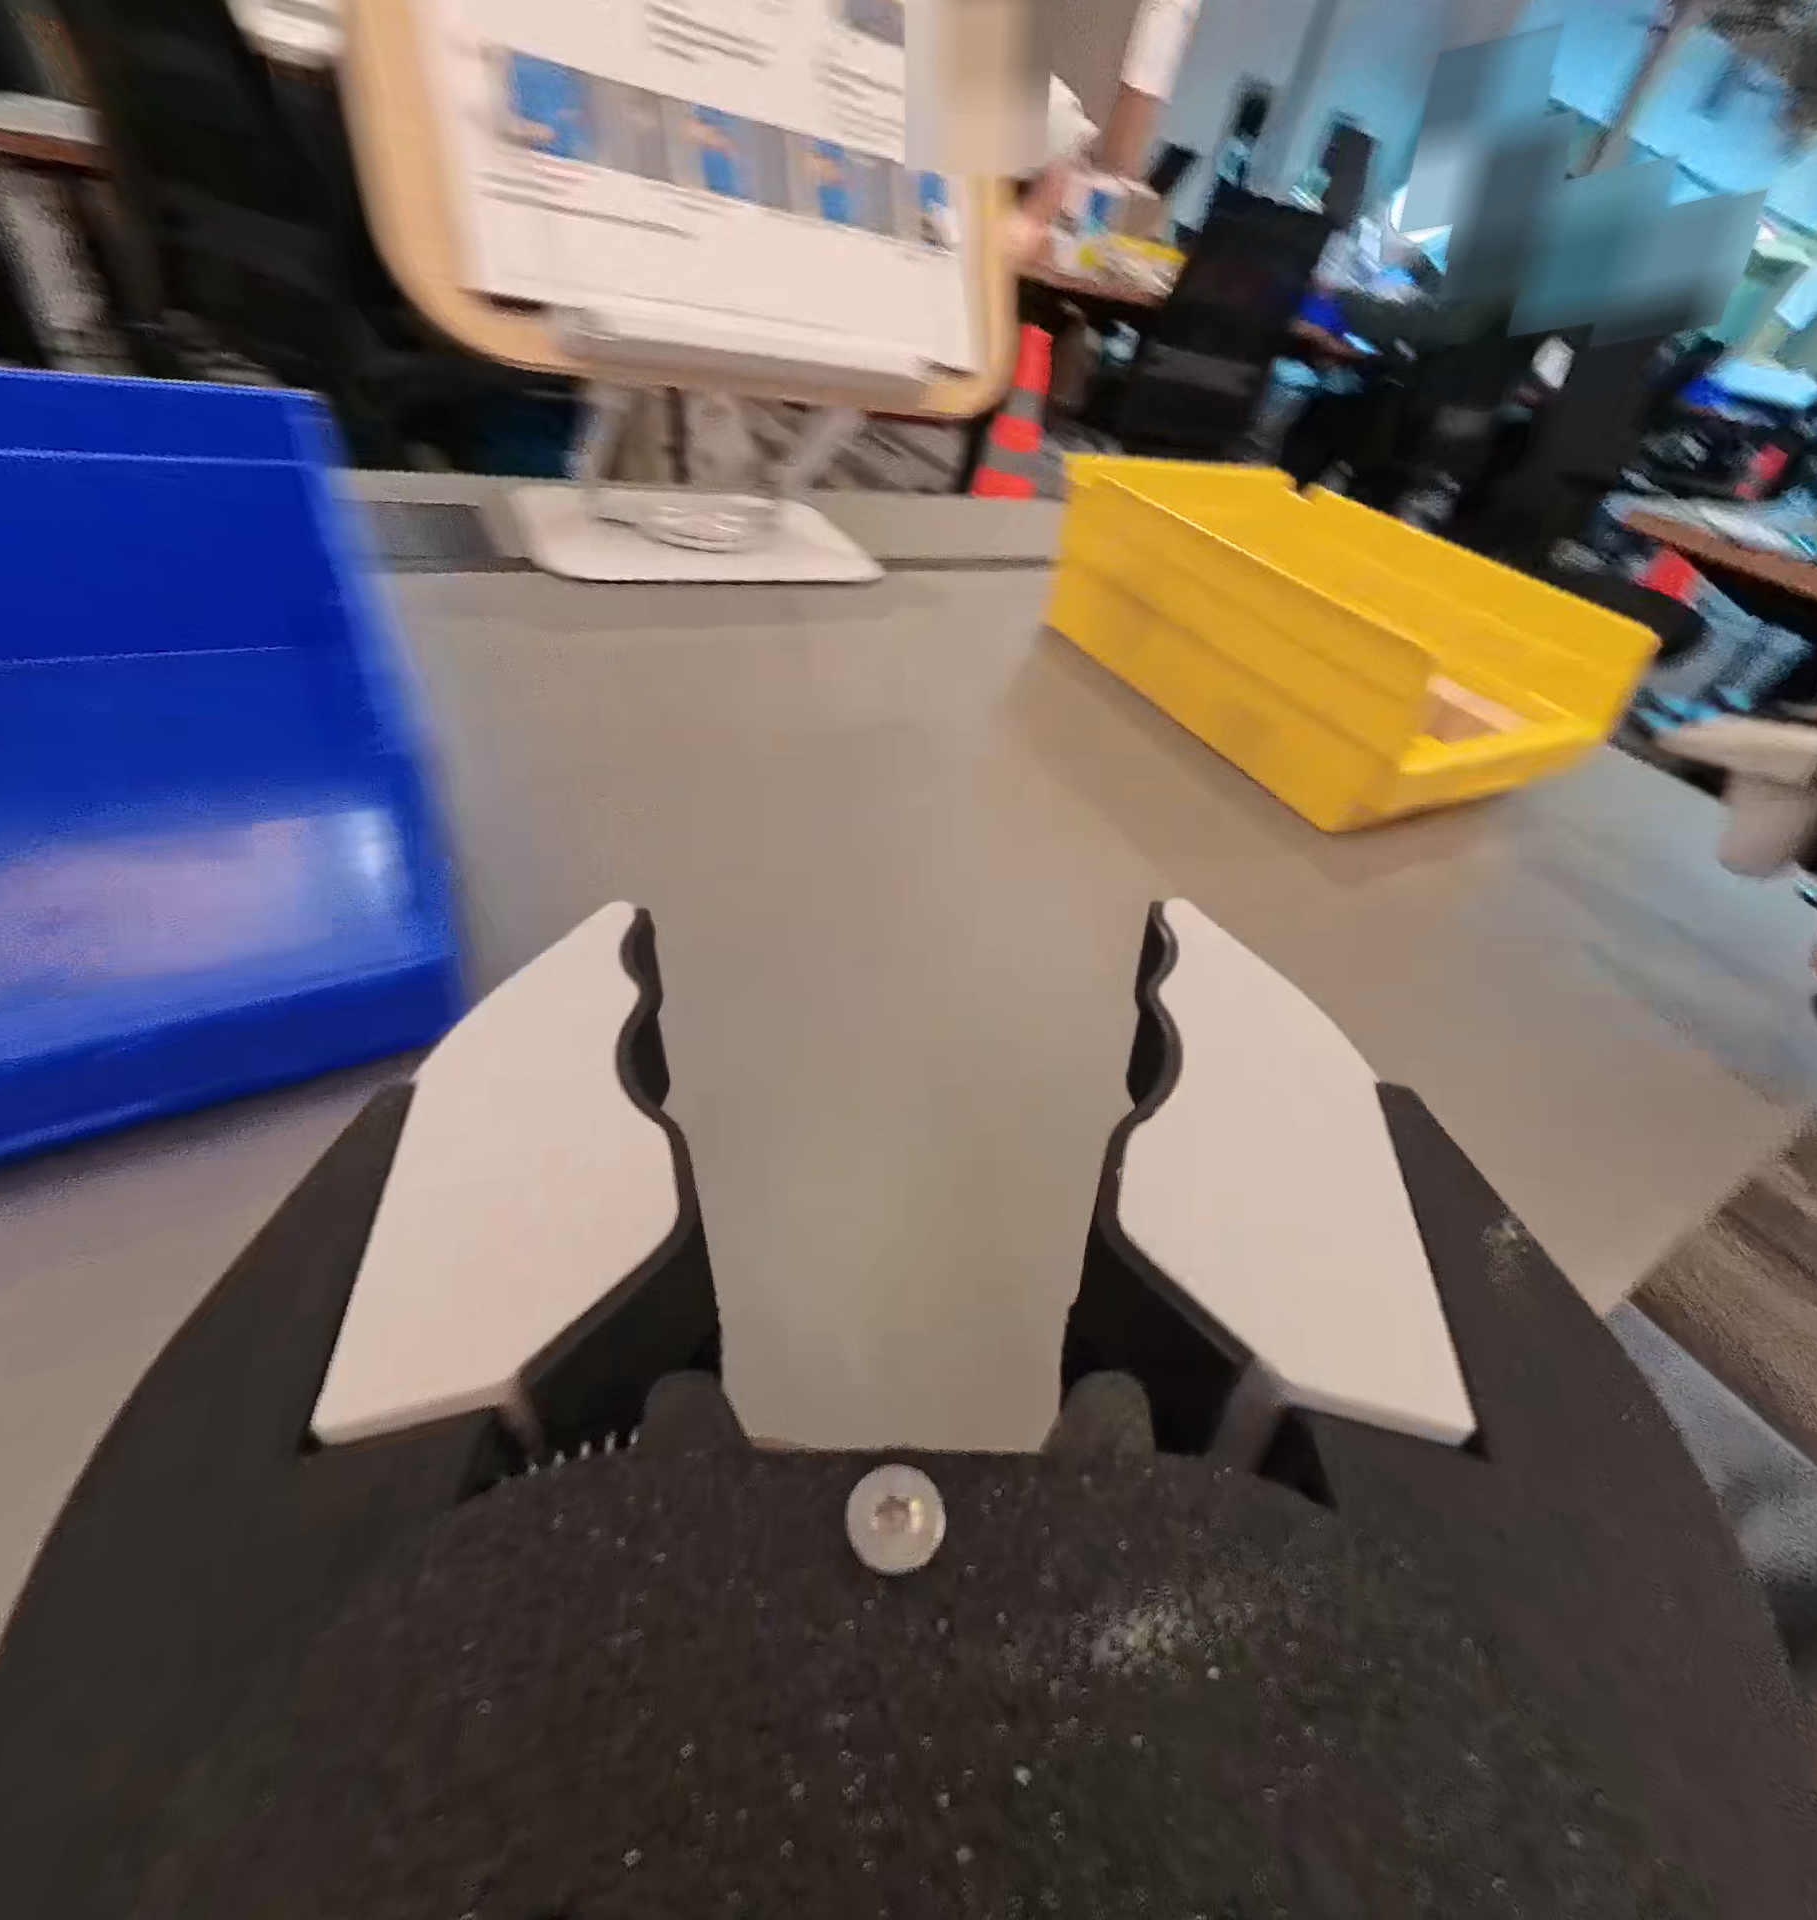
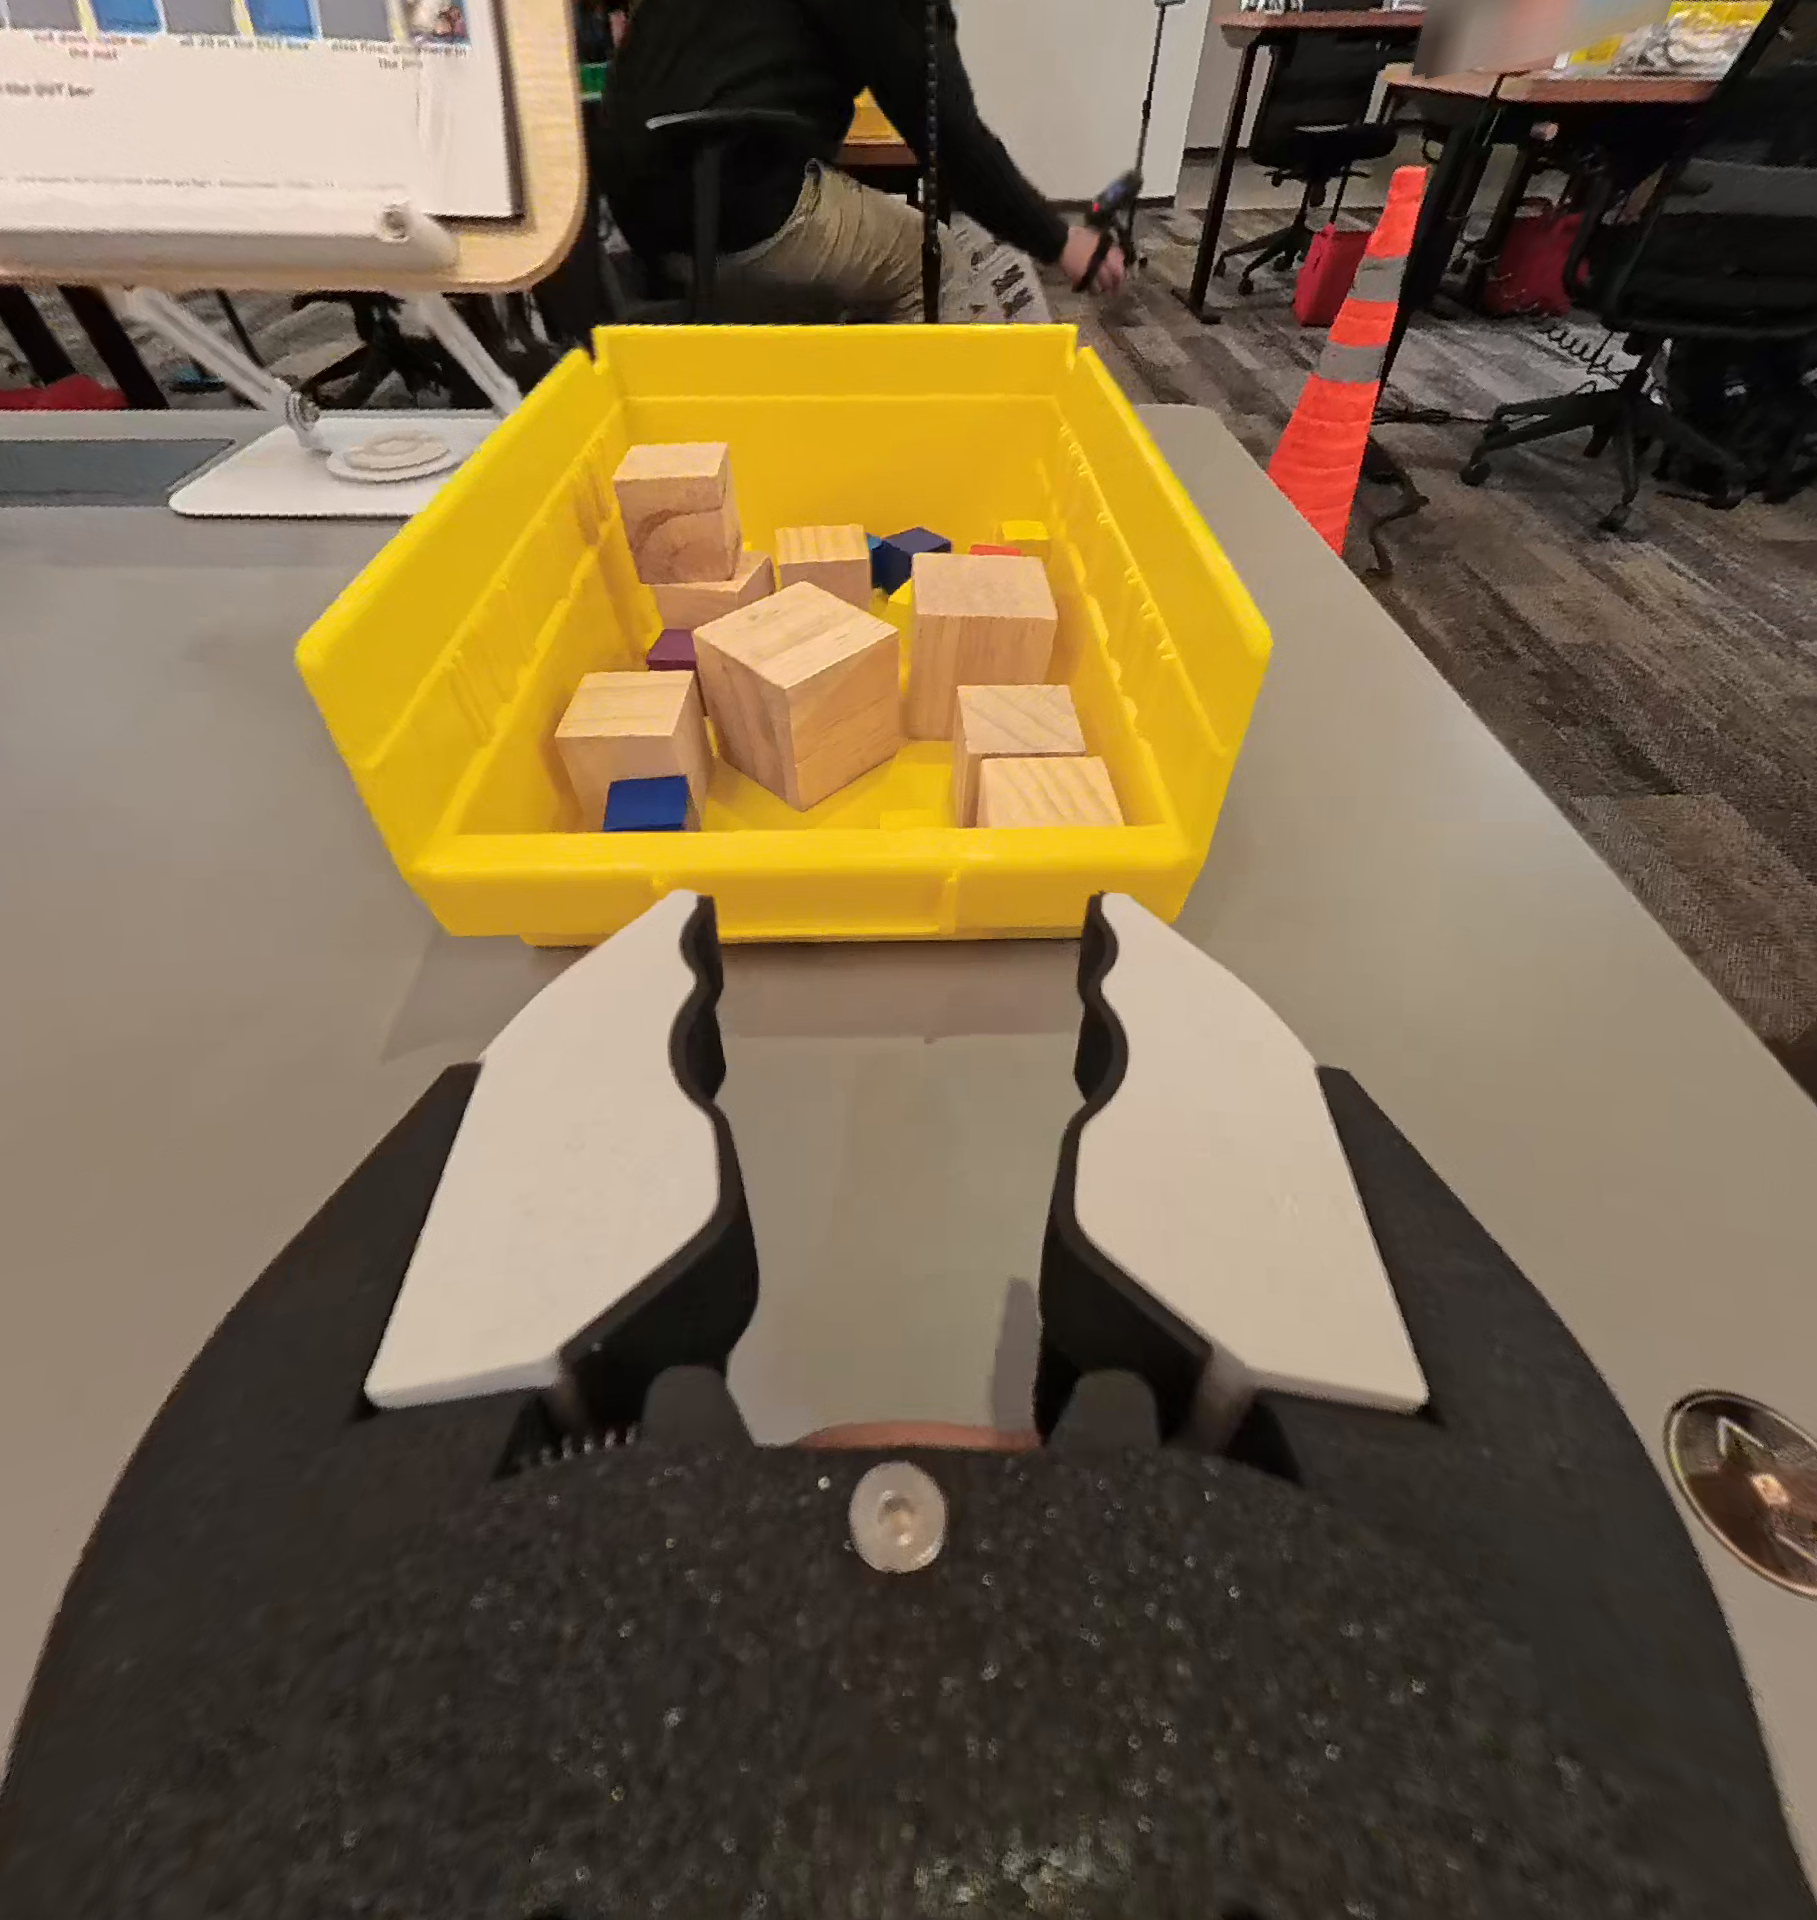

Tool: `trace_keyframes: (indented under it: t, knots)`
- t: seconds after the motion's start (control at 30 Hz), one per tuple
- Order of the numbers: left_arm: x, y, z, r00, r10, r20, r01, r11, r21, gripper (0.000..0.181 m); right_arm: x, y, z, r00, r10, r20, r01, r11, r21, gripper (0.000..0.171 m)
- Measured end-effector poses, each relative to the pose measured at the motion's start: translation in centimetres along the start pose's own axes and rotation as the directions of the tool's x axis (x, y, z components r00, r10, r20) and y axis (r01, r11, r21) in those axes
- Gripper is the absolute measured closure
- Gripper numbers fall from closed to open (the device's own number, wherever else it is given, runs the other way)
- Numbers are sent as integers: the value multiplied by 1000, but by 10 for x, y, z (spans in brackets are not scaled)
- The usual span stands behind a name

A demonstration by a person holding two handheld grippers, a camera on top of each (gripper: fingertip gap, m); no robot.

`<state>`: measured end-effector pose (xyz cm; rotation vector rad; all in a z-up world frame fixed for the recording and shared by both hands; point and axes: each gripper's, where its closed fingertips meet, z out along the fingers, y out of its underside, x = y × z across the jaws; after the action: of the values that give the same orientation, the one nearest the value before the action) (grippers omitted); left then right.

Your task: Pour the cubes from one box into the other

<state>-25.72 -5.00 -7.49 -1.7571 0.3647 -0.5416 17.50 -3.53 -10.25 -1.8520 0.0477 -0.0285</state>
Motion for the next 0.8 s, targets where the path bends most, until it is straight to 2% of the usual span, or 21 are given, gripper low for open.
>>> trace_keyframes:
  t: [0.17, 0.27, 0.4, 0.5, 0.57, 0.6, 0.67, 0.8]
  knots:
    - [125, 38, 115, 977, 67, -201, -105, 978, -182, 97, 18, 1, 16, 997, 83, 4, -83, 996, -27, 101]
    - [178, 52, 182, 974, 108, -198, -151, 964, -217, 108, 25, 6, 23, 997, 83, 0, -83, 995, -52, 101]
    - [216, 41, 244, 980, 133, -147, -160, 967, -196, 115, 32, 9, 22, 994, 106, 4, -106, 992, -70, 100]
    - [223, 39, 273, 988, 110, -106, -131, 965, -225, 115, 36, 9, 22, 992, 128, 5, -127, 990, -63, 100]
    - [214, 38, 283, 994, 105, -26, -108, 966, -236, 129, 38, 10, 24, 991, 133, 3, -133, 989, -69, 100]
    - [208, 36, 286, 995, 102, 19, -94, 966, -239, 144, 39, 12, 26, 991, 135, 2, -134, 988, -78, 100]
    - [203, 34, 287, 997, 67, 36, -56, 966, -254, 156, 38, 16, 30, 990, 141, 7, -140, 985, -99, 100]
    - [189, 34, 282, 987, 97, 128, -53, 950, -309, 168, 38, 21, 35, 982, 185, -32, -188, 975, -117, 102]
